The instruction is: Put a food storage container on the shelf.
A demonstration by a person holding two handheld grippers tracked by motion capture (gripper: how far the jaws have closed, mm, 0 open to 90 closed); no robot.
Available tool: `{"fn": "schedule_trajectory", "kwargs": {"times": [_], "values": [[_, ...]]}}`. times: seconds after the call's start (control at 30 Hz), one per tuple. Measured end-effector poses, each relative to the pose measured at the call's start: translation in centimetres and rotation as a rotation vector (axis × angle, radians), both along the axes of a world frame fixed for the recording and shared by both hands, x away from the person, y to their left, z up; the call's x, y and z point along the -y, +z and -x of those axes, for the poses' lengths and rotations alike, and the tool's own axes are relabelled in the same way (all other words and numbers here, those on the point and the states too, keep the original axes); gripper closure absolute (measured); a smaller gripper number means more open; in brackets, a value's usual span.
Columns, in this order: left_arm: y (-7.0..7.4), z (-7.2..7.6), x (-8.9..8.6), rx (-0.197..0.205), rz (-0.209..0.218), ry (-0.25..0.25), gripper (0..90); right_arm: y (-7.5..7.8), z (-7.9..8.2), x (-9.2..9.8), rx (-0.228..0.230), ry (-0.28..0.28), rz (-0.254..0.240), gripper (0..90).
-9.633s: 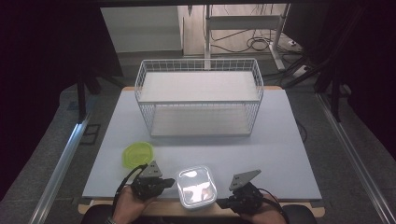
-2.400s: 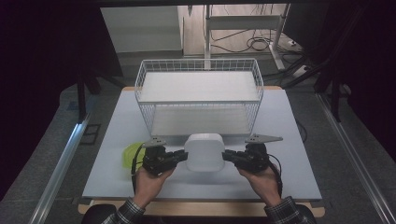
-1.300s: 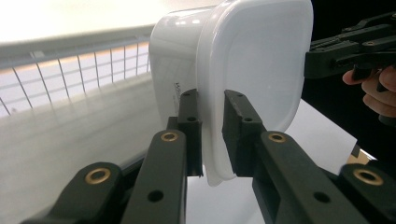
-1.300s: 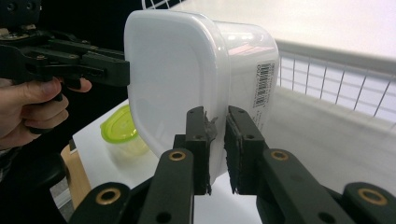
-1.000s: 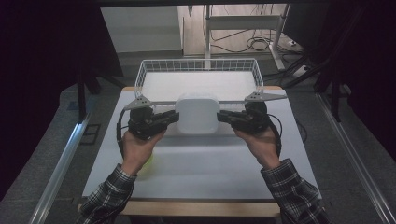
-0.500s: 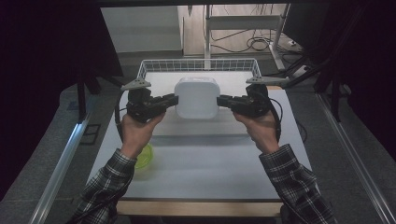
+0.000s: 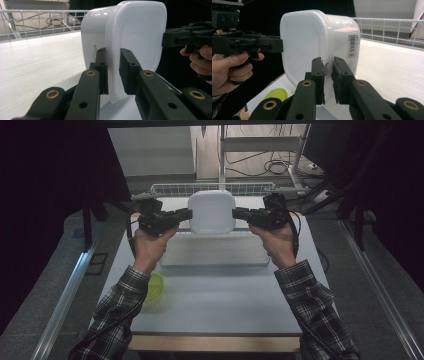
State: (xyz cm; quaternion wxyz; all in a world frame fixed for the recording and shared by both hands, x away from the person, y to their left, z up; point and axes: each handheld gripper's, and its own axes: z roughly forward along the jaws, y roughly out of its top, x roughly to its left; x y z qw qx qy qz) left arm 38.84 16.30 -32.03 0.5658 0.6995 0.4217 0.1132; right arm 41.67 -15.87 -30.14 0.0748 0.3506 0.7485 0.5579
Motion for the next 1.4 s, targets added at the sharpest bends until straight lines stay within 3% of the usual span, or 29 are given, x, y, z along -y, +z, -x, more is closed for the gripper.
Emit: {"fn": "schedule_trajectory", "kwargs": {"times": [0.2, 0.5, 0.8, 1.03, 1.17, 1.4], "values": [[-0.2, -1.3, 0.1, -0.013, 0.002, 0.005, 78.0, -0.1, -1.2, -0.1, -0.013, -0.02, 0.003, 79.5], [-0.3, -2.2, 0.3, 0.007, 0.01, -0.001, 76.1, -0.4, -2.4, -0.2, -0.018, -0.043, 0.004, 76.7], [-0.2, -2.9, 0.9, 0.046, -0.013, 0.012, 62.0, -0.3, -3.5, -0.8, -0.015, -0.056, 0.012, 68.9], [-0.5, -3.6, 1.0, 0.04, -0.002, 0.025, 58.1, -0.2, -4.1, -1.5, -0.01, -0.078, 0.047, 64.1], [-0.5, -4.0, 1.0, 0.03, -0.025, 0.03, 59.0, -0.3, -4.4, -1.8, -0.014, -0.087, 0.053, 61.8], [-0.8, -4.7, 0.9, 0.015, -0.005, 0.027, 56.9, -0.2, -4.7, -2.2, -0.015, -0.101, 0.074, 57.9]]}}
